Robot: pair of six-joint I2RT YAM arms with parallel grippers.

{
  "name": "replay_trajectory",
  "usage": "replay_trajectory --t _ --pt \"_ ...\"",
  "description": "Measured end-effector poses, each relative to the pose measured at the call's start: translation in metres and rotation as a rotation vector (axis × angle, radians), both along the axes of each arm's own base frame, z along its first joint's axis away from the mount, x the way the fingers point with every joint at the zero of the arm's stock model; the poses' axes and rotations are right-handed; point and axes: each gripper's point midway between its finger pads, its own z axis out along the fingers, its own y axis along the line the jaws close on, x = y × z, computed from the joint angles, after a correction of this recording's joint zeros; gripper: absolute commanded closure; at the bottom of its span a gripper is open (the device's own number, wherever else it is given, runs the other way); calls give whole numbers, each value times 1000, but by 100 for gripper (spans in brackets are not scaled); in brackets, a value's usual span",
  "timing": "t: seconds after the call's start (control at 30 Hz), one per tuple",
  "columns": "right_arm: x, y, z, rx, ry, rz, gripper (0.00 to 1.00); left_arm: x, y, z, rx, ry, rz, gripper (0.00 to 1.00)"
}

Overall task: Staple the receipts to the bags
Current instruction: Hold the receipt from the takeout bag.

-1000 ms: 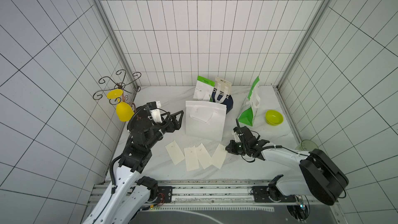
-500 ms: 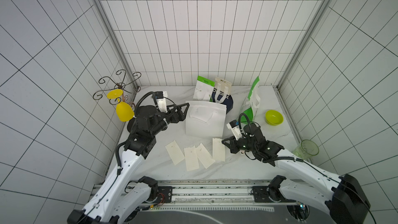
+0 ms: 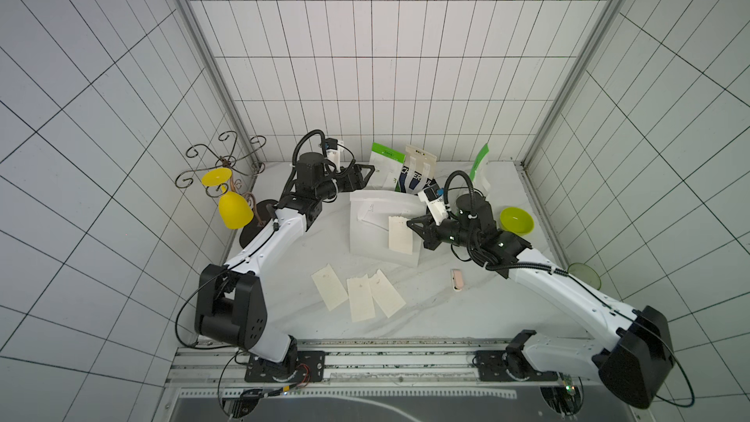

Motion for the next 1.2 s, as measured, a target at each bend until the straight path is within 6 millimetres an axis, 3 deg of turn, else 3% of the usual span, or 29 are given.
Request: replay_trajectory --t 0.2,0.5,0.7,0.8,0.97,1.2 --pt "7 -5 -9 -29 20 -7 100 -11 -4 -18 -42 75 -26 15" --pt "22 -23 -15 -49 30 -47 100 -46 -16 -45 -81 194 -89 17" --pt "27 -25 -4 -52 24 -39 100 -59 -14 -24 -42 151 -97 17" --pt "33 -21 5 -57 20 -33 100 -52 -11 1 39 52 -75 16" --pt "43 -16 9 -74 25 -32 100 -50 -23 44 106 -152 -137 17" --pt "55 -13 6 -115 44 -45 100 -37 -64 29 200 -222 -298 19"
